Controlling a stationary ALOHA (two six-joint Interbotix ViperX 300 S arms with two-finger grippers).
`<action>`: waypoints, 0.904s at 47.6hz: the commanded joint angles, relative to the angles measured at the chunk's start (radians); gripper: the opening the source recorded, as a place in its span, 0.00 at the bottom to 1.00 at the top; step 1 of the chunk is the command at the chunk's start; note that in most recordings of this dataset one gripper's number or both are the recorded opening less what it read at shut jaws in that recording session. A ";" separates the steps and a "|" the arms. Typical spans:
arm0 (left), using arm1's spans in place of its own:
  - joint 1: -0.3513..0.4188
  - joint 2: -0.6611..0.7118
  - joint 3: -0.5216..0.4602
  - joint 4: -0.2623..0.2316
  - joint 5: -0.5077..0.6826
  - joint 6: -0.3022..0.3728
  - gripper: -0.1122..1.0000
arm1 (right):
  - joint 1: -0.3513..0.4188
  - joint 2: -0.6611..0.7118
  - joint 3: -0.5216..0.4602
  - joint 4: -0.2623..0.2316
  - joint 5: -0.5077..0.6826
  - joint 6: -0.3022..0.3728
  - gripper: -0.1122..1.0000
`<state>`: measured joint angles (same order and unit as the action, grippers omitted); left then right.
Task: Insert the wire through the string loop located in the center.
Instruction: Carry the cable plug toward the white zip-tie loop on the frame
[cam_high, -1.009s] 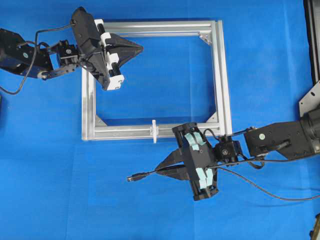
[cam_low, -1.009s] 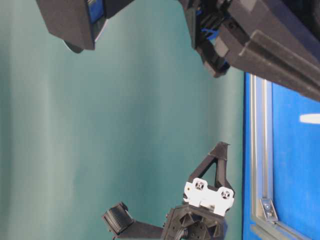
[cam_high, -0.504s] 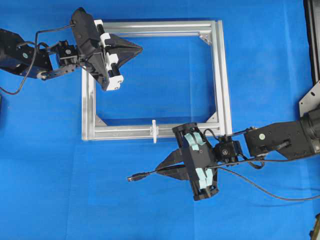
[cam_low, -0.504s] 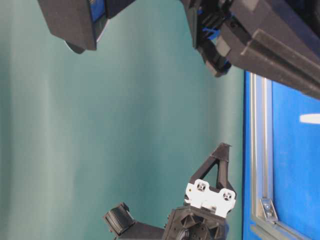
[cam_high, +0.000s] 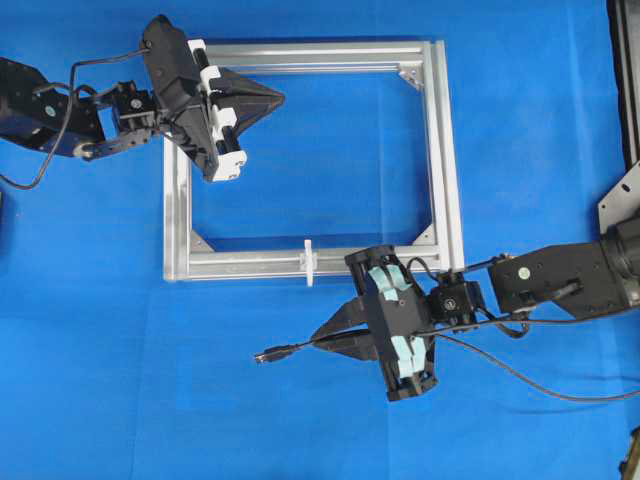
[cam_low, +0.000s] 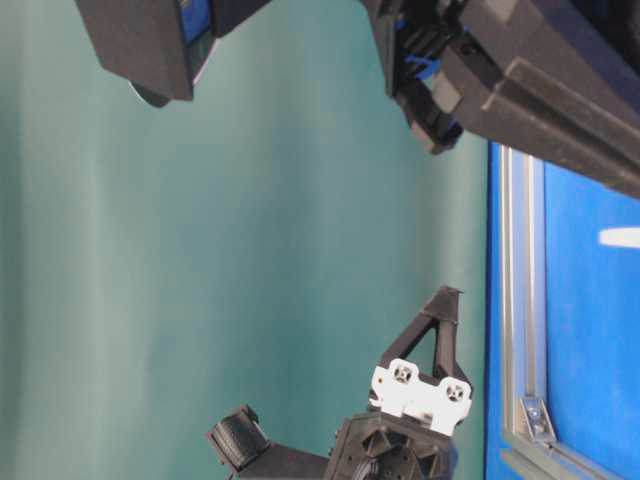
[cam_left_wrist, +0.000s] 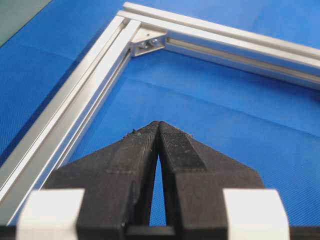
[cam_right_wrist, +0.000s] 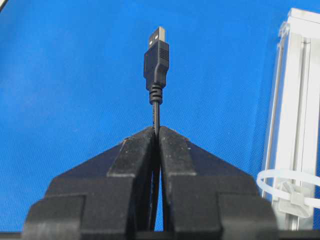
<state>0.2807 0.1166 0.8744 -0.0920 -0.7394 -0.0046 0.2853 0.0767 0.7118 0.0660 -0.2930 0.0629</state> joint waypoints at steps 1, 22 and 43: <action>0.002 -0.034 -0.006 0.003 -0.006 -0.002 0.10 | 0.003 -0.029 -0.012 0.000 -0.005 0.000 0.08; 0.002 -0.037 0.006 0.003 -0.006 -0.002 0.10 | 0.003 -0.138 0.143 0.005 -0.005 0.006 0.08; 0.002 -0.038 0.006 0.003 -0.006 -0.002 0.10 | 0.003 -0.272 0.302 0.021 0.003 0.006 0.08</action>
<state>0.2807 0.1074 0.8882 -0.0920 -0.7394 -0.0046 0.2853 -0.1657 1.0124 0.0782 -0.2869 0.0690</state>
